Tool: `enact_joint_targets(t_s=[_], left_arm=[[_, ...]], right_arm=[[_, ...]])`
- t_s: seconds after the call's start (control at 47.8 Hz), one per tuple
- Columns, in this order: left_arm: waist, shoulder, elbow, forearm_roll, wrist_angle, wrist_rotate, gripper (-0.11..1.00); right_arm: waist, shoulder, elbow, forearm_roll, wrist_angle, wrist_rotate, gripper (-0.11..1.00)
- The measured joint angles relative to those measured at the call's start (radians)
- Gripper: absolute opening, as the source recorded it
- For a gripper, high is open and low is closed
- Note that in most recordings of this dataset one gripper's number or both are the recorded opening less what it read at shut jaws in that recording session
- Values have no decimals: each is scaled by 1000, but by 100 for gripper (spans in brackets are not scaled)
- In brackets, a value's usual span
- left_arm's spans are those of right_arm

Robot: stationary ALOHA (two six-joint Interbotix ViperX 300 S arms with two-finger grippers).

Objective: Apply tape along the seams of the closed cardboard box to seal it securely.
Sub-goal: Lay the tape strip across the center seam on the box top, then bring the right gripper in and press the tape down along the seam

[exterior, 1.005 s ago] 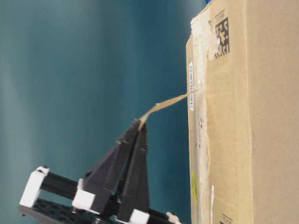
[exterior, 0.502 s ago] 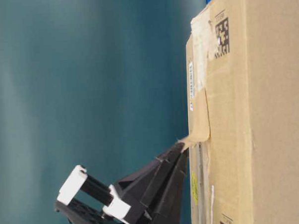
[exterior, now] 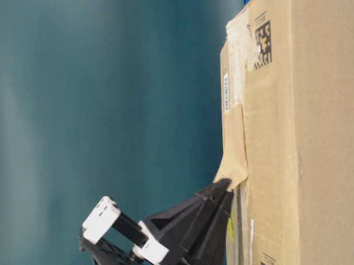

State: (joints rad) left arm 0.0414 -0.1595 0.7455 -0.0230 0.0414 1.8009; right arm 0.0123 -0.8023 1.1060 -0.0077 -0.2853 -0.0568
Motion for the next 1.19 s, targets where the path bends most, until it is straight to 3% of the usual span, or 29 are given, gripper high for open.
enact_joint_targets(t_s=[0.356,0.419,0.565,0.607,0.795,1.193], left_arm=[[-5,-2,-2,0,20,2,0],[-6,0,-2,0,21,2,0],[-8,0,-2,0,21,2,0],[-8,0,-2,0,21,2,0],[-8,-2,-2,0,34,3,0],[-15,0,-3,0,49,2,0]], right_arm=[[-8,199,-69,18,-107,12,2],[-17,250,-100,23,-121,14,13],[-32,376,-176,28,-135,14,53],[-37,411,-201,28,-135,12,59],[-61,525,-285,29,-117,14,49],[-75,669,-334,29,-78,14,48]])
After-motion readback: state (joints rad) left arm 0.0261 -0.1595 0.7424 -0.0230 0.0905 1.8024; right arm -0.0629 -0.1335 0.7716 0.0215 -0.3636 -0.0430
